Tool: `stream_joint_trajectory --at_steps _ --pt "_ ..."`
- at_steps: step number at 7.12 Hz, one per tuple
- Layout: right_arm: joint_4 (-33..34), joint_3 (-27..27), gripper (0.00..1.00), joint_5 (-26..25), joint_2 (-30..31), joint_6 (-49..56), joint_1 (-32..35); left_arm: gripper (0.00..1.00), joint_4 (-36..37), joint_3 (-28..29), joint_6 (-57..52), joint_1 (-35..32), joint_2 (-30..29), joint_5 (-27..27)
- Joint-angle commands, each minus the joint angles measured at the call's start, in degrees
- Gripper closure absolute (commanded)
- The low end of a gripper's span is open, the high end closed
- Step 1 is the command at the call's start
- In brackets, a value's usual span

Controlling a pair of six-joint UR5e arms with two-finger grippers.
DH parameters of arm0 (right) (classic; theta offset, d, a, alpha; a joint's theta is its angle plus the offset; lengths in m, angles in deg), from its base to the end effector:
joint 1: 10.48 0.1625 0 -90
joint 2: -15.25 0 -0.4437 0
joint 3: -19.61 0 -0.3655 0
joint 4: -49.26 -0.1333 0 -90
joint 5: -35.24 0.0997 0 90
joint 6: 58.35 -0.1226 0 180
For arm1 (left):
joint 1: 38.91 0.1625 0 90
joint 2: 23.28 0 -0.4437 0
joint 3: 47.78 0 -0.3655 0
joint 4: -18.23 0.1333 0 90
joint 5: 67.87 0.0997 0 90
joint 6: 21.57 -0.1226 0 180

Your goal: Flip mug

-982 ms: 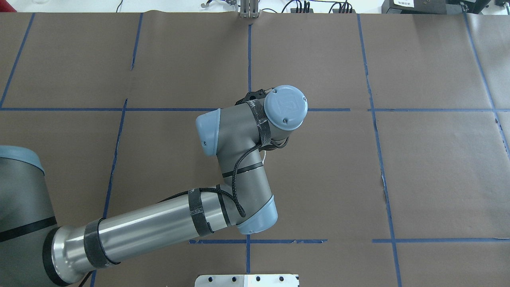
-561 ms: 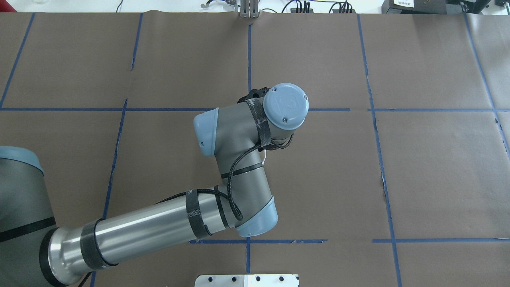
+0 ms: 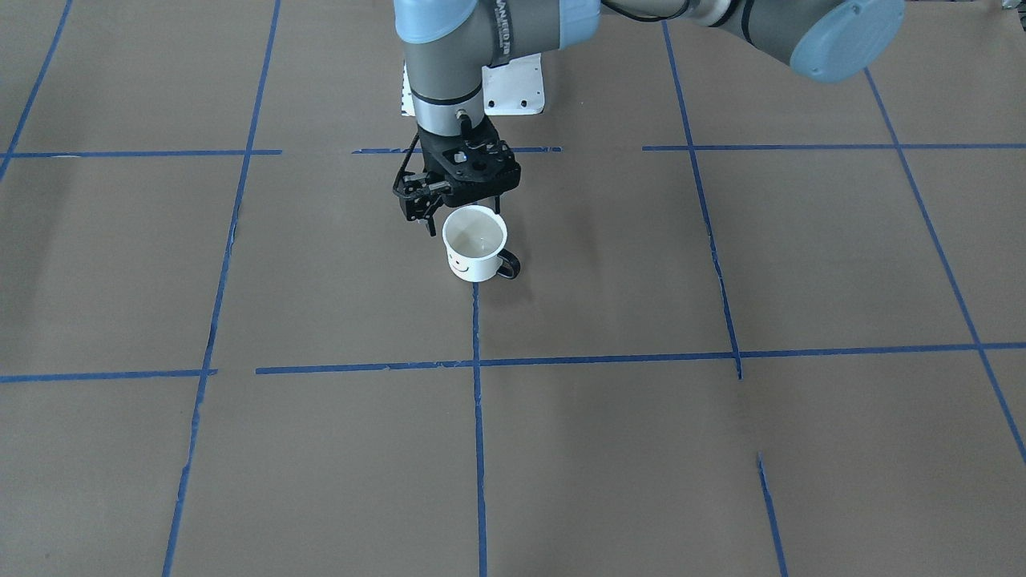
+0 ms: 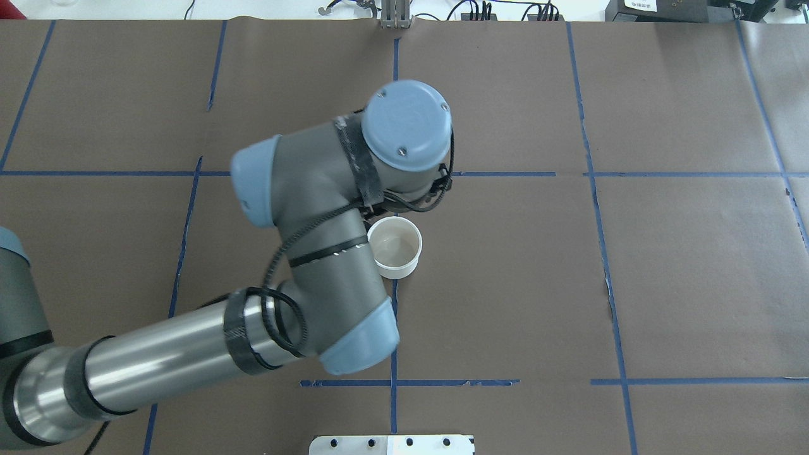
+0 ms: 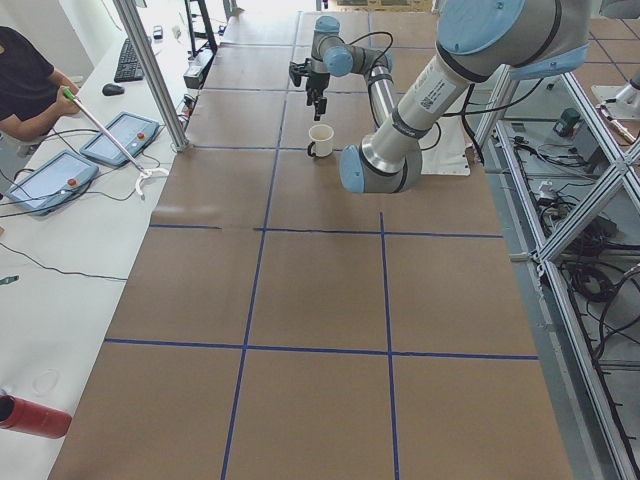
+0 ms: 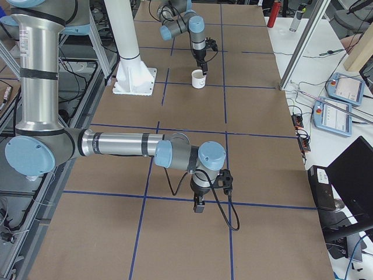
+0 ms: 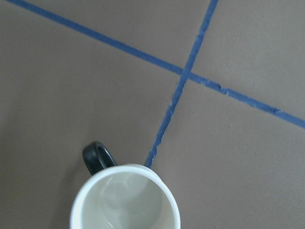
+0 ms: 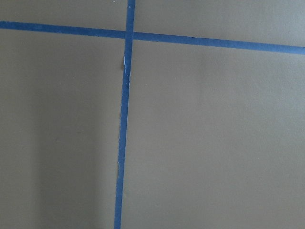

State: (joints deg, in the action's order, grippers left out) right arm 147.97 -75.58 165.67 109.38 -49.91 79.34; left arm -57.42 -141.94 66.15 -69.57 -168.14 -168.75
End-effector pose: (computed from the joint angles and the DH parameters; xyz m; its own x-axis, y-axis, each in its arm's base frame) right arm 0.0525 -0.4200 0.7041 0.7528 -0.0624 0.6553 0.1148 0.9927 -0.0373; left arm 0.5516 -0.4550 0.1201 0.6266 -0.3261 -0.7078 0.3620 0.9261 -0.1062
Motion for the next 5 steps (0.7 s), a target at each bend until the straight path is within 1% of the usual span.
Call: stream_joint_trajectory --at_steps 1,2,3,4,5 --pt "0.0 0.0 0.0 0.0 0.0 0.0 0.0 0.0 1.3 -14.7 -12.0 -9.7 12.2 -4.8" --pt "0.0 0.0 0.0 0.0 0.0 0.0 0.0 0.0 1.4 -20.9 -19.3 -14.9 18.5 -5.5" --pt "0.0 0.0 0.0 0.0 0.0 0.0 0.0 0.0 2.6 -24.2 -28.5 -19.7 23.0 -8.8" --pt "0.0 0.0 0.0 0.0 0.0 0.0 0.0 0.0 2.8 -25.8 -39.9 -27.1 26.7 -14.3" --pt "0.0 0.0 0.0 0.0 0.0 0.0 0.0 0.0 2.7 -26.0 -50.6 -34.5 30.2 -20.7"
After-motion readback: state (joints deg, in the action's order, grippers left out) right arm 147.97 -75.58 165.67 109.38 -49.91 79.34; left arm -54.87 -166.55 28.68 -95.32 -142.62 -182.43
